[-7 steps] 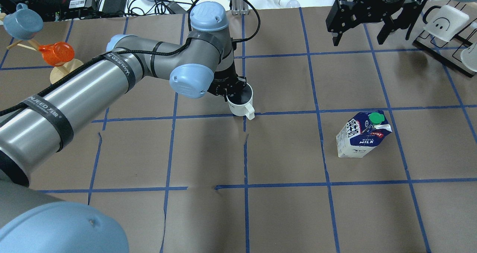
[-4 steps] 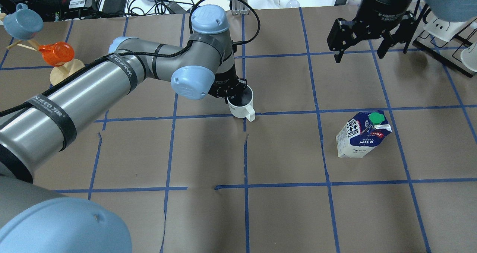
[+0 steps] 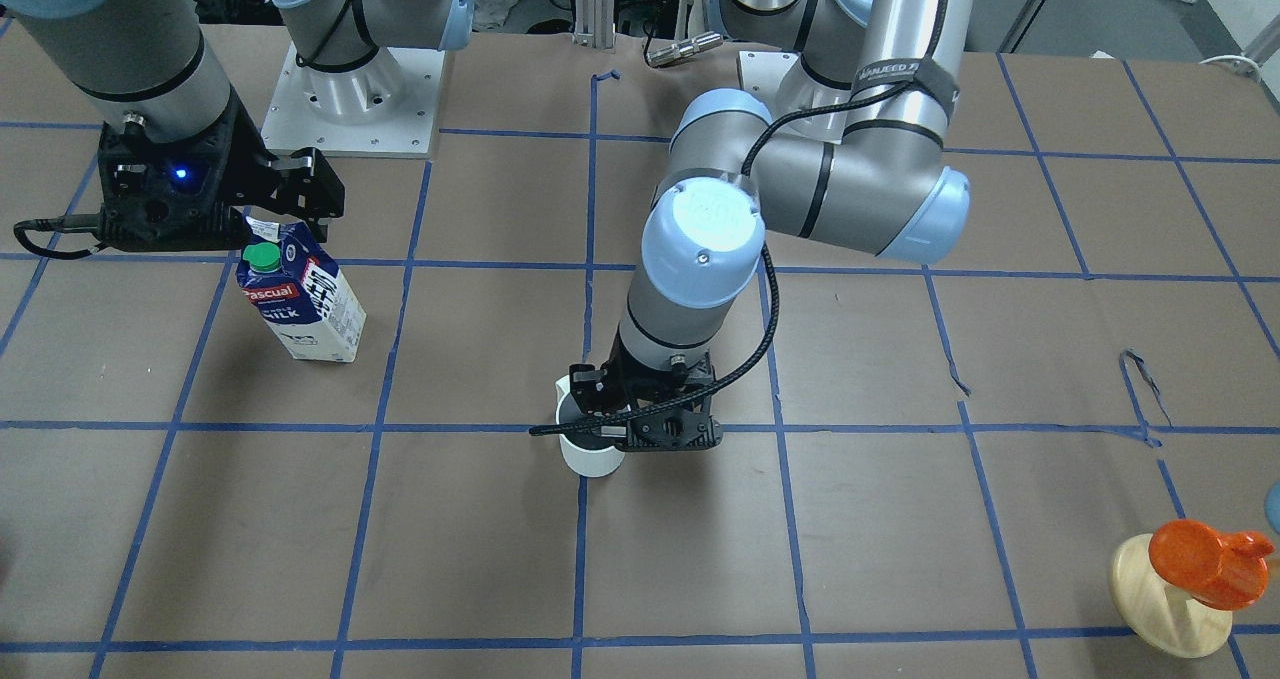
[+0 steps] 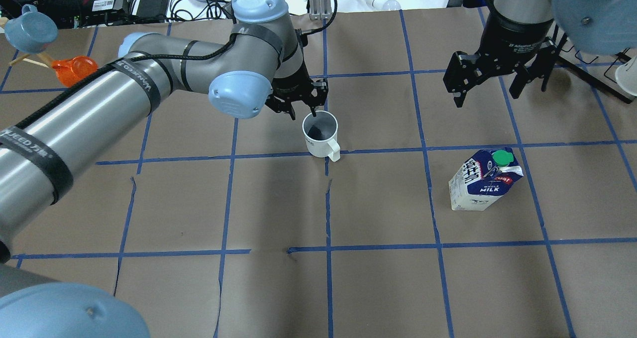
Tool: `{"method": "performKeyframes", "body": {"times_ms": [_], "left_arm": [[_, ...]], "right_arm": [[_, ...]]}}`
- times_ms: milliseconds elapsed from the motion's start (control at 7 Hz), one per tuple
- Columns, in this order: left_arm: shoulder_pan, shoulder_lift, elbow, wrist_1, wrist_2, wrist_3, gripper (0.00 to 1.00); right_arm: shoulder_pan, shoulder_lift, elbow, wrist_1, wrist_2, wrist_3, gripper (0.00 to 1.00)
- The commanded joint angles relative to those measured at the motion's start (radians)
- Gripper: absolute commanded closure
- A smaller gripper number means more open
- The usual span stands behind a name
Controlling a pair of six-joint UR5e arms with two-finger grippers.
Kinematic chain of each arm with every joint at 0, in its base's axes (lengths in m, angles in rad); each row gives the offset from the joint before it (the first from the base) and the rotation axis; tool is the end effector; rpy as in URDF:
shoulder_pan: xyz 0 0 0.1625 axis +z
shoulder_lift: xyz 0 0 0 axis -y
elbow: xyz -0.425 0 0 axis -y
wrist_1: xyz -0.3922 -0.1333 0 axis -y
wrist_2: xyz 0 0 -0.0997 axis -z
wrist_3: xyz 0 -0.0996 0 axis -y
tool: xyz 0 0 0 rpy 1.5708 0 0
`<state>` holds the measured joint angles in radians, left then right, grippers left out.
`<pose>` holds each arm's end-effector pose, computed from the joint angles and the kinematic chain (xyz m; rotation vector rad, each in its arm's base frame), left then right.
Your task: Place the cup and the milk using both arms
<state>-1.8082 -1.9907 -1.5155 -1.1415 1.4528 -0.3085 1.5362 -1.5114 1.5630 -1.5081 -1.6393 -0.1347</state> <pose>-0.2928 -0.5934 0.3185 0.1012 -3.0085 0.0459 0.1090 -0.5087 0.4564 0.1600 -3.0734 -0.1843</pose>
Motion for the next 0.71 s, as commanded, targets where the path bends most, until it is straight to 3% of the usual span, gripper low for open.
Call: {"method": "performKeyframes", "body": {"times_ms": [0,143,571], "left_arm": [[0.120,0.135,0.084,-0.216,0.000,0.203,0.00],[0.176,0.191,0.124,-0.327,0.006,0.274,0.00],[0.228,0.279,0.120,-0.343,0.011,0.287,0.00]], "right_arm": [[-0.045,-0.010,0.081,-0.021,-0.001,-0.051,0.02],[-0.082,-0.021,0.142,-0.044,-0.001,-0.060,0.02],[-0.154,-0.087,0.369,-0.208,-0.017,-0.094,0.04]]}}
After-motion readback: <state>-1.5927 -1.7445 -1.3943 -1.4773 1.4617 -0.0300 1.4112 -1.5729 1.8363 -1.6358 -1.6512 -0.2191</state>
